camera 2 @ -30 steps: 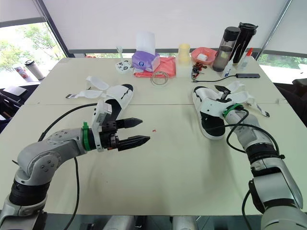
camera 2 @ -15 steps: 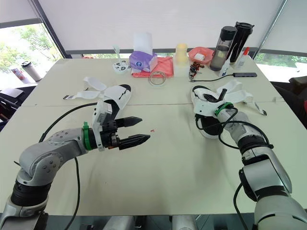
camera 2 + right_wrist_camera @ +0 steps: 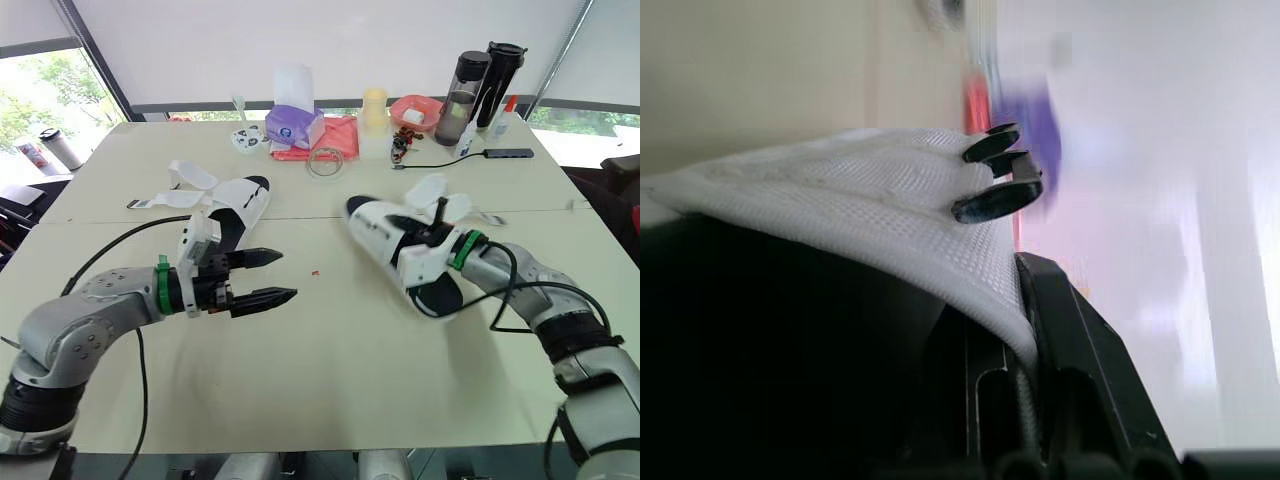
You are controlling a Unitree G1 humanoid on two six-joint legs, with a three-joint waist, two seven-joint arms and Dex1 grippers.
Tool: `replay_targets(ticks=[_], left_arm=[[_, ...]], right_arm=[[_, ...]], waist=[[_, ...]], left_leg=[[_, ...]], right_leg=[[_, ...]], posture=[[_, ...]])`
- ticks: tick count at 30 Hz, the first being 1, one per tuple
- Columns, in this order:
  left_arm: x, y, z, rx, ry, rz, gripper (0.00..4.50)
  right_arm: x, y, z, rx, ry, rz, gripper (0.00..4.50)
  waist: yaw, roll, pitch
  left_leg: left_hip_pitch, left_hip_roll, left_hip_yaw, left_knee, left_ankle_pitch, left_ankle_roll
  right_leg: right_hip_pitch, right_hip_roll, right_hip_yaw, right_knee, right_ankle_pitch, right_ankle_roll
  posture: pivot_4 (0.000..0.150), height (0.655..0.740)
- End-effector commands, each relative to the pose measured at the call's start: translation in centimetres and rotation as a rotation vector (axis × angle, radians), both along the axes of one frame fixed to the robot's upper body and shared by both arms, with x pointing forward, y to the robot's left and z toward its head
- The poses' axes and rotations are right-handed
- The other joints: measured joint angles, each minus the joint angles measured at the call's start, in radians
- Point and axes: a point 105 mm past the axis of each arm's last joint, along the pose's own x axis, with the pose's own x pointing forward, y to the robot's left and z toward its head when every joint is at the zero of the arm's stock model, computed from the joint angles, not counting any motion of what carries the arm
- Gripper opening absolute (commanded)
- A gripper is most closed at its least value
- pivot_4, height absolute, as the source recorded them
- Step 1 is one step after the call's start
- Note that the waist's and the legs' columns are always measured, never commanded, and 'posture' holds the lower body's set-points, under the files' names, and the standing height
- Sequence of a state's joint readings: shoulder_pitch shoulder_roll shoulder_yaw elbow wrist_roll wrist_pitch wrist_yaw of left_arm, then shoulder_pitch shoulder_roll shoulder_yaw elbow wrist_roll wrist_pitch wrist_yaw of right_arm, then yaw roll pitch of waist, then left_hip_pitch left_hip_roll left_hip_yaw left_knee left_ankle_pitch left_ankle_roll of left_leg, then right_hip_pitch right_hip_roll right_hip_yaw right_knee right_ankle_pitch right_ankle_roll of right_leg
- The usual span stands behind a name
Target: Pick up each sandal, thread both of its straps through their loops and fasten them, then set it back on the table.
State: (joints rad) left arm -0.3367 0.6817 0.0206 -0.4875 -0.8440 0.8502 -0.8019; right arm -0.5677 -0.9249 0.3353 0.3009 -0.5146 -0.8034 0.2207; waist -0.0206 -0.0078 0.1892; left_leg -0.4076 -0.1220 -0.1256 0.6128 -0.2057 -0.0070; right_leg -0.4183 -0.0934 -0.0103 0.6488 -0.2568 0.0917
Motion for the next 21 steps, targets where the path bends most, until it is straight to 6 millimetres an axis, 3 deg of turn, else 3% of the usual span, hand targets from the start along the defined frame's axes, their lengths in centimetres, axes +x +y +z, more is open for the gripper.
replay_targets(ticks=[1, 6, 12, 21], left_arm=[[-2.1, -0.1, 1.2, 0.019, -0.009, -0.125, 4.50], [-3.6, 0.5, 1.7, 0.050, 0.036, -0.211, 4.50], [-4.4, 1.0, 2.1, 0.066, 0.061, -0.243, 4.50], [-4.9, 1.0, 1.6, 0.078, 0.073, -0.235, 4.50]], right_arm=[[-3.6, 2.6, 2.0, -0.029, -0.062, 0.223, 0.03], [-5.9, 3.5, 0.5, -0.139, -0.063, 0.397, 0.03], [-6.6, 2.6, -1.8, -0.233, -0.036, 0.510, 0.03], [-6.8, 2.7, -3.2, -0.260, -0.023, 0.614, 0.03]], waist=[[0.003, 0.000, 0.000], [0.008, 0.000, 0.000], [0.008, -0.001, 0.000], [0.005, -0.001, 0.000]], left_leg=[[0.000, 0.000, 0.000, 0.000, 0.000, 0.000], [0.001, 0.000, 0.000, 0.002, 0.000, 0.001], [0.001, 0.000, 0.001, 0.002, 0.000, 0.001], [0.002, 0.005, 0.008, 0.001, 0.000, 0.000]], right_leg=[[0.000, 0.000, 0.001, 0.000, 0.000, 0.000], [0.002, 0.001, 0.001, 0.000, -0.002, -0.004], [0.002, 0.001, 0.002, 0.001, -0.002, -0.005], [-0.001, 0.006, 0.007, 0.002, -0.001, -0.007]], posture=[[0.150, 0.7400], [0.150, 0.7400], [0.150, 0.7400], [0.150, 0.7400]])
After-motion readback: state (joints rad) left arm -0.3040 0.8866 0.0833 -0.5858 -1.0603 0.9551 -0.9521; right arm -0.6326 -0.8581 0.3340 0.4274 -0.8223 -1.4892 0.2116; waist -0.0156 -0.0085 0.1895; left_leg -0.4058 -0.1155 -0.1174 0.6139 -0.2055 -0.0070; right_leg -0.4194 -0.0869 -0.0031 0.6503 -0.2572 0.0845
